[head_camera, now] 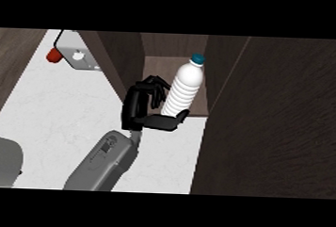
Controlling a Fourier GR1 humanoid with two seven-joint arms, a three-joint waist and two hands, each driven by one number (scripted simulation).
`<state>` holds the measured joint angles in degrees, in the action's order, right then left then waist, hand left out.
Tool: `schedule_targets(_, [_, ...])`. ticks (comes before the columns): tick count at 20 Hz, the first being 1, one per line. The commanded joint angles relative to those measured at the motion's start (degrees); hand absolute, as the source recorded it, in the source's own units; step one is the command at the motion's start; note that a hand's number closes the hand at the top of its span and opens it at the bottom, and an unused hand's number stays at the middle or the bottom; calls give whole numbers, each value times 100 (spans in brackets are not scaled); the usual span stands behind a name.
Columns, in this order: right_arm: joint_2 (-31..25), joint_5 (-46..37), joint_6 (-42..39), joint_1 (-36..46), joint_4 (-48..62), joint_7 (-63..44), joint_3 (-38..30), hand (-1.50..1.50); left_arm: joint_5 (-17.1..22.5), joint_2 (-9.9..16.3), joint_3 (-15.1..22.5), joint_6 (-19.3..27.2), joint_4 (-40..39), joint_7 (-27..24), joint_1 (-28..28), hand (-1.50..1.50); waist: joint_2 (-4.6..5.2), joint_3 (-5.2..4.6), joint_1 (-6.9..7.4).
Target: Pick up the bottled water, place it into the cabinet and close the cabinet
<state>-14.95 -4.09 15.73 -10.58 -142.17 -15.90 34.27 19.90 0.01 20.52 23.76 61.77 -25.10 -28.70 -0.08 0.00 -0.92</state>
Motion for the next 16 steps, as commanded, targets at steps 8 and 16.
schedule_targets(8, [-287, 122, -221, -474, -416, 358, -378, -150, 819, -1, 180, 731, -1083, 335, -1159, 150, 15, 1, -38])
schedule_targets(16, [-318, 355, -342, -949, -387, 709, -339, -150, 1289, -1, -117, 1020, -2480, -302, -1887, 150, 31, 2, -113])
